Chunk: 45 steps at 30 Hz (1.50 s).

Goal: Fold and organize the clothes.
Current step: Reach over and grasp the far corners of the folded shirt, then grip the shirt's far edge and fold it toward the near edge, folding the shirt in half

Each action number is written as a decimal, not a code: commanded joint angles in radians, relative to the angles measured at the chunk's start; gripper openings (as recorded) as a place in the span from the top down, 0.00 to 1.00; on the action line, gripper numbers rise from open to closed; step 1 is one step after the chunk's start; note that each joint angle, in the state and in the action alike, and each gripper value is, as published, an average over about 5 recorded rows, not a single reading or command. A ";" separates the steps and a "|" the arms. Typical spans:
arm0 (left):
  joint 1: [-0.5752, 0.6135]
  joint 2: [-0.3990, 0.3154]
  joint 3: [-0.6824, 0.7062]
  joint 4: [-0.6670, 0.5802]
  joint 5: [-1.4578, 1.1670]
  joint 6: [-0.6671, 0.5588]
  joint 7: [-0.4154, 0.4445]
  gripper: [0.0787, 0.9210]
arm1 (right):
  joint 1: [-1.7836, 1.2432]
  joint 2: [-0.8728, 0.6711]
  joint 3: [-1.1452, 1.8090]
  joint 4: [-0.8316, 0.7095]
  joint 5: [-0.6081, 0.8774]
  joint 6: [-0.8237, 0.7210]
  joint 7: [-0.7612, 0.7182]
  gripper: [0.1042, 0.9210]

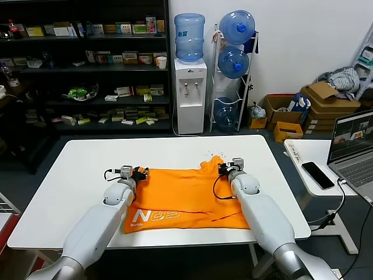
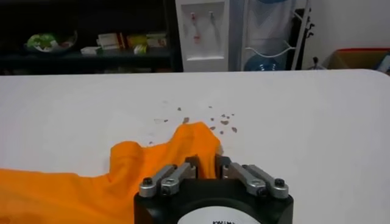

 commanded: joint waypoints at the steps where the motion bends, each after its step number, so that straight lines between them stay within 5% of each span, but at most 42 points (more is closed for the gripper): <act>1: 0.027 0.009 0.007 -0.055 0.014 -0.015 -0.023 0.66 | -0.002 0.004 -0.003 0.010 0.006 0.099 0.005 0.93; 11: 0.132 0.026 -0.051 -0.205 0.090 -0.089 -0.051 0.96 | -0.065 -0.046 -0.002 0.171 0.028 0.196 0.027 0.97; 32: 0.651 0.186 -0.155 -0.824 0.161 -0.060 -0.185 0.97 | -0.552 -0.407 0.038 0.877 0.252 -0.027 0.227 0.97; 39: 0.770 0.195 -0.192 -0.892 0.188 -0.060 -0.166 0.97 | -0.689 -0.469 0.088 1.002 0.269 -0.072 0.245 0.97; 45: 0.830 0.182 -0.235 -0.905 0.196 -0.059 -0.139 0.85 | -0.754 -0.493 0.149 1.063 0.270 -0.127 0.245 0.82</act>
